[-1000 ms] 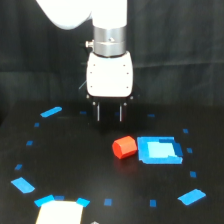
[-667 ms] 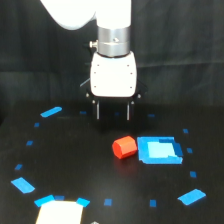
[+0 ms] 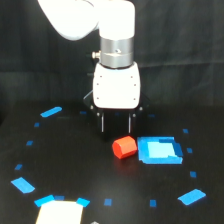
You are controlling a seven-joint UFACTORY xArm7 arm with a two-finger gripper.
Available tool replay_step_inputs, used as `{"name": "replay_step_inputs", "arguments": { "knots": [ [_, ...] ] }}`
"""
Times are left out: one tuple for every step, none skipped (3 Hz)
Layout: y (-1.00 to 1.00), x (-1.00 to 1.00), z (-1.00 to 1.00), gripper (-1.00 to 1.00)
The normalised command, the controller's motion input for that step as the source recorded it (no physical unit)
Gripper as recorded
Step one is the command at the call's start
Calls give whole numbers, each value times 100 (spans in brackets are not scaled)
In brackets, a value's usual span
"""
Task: Pick up the red object from the table
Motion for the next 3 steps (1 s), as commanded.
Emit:
{"name": "replay_step_inputs", "arguments": {
  "knots": [
    [-54, -2, -21, 44],
    [-100, -30, -100, -100],
    [5, 40, -20, -67]
  ]
}}
